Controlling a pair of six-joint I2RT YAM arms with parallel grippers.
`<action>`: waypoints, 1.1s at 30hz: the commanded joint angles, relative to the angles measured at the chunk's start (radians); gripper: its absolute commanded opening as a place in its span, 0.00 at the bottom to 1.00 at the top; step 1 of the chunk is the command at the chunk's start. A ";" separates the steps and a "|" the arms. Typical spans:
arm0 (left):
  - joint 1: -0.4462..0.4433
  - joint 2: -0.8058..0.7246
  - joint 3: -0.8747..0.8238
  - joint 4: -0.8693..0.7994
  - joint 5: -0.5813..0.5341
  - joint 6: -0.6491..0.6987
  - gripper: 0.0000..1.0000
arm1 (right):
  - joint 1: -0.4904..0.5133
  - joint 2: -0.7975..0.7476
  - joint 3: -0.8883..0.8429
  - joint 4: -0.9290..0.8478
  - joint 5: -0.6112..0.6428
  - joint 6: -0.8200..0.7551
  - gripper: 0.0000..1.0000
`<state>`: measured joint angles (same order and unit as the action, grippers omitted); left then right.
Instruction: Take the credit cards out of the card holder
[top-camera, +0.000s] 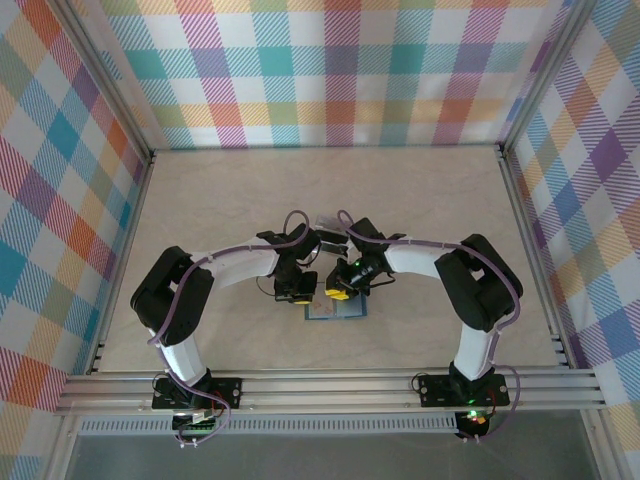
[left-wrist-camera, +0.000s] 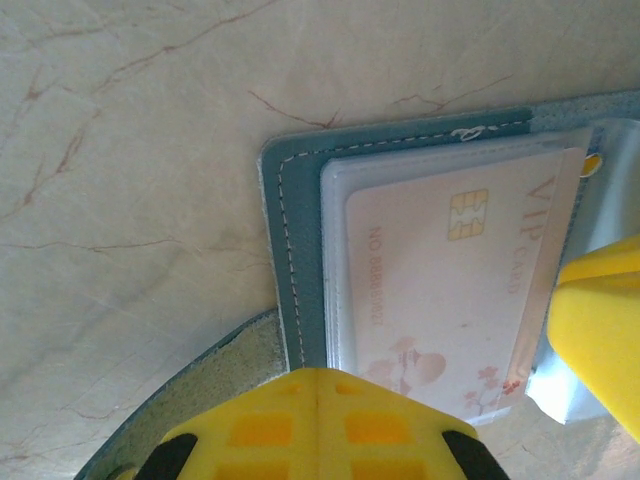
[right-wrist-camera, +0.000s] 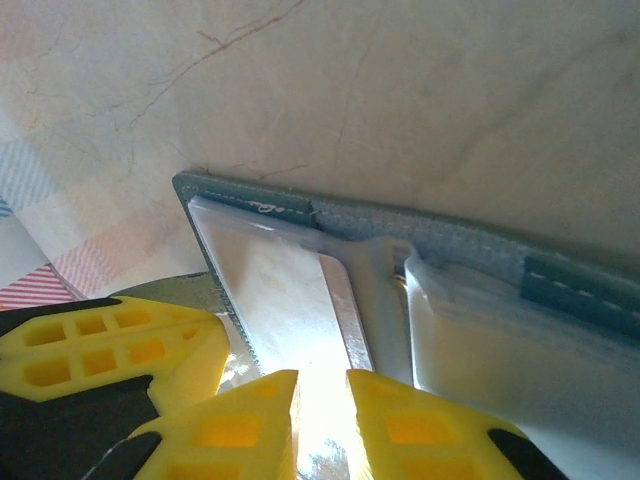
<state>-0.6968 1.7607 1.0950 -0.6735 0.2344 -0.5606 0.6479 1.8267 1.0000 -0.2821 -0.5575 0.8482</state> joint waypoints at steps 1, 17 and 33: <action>0.013 0.022 -0.019 0.010 0.009 0.014 0.00 | 0.009 0.011 0.013 -0.014 -0.001 -0.020 0.20; 0.013 0.016 -0.020 0.006 0.011 0.010 0.00 | 0.019 0.004 0.052 -0.178 0.150 -0.089 0.21; 0.013 0.017 0.043 0.005 0.055 0.011 0.00 | 0.019 -0.018 0.044 -0.180 0.142 -0.097 0.25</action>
<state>-0.6949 1.7737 1.1030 -0.6537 0.2539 -0.5606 0.6628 1.7924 1.0424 -0.4362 -0.4259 0.7692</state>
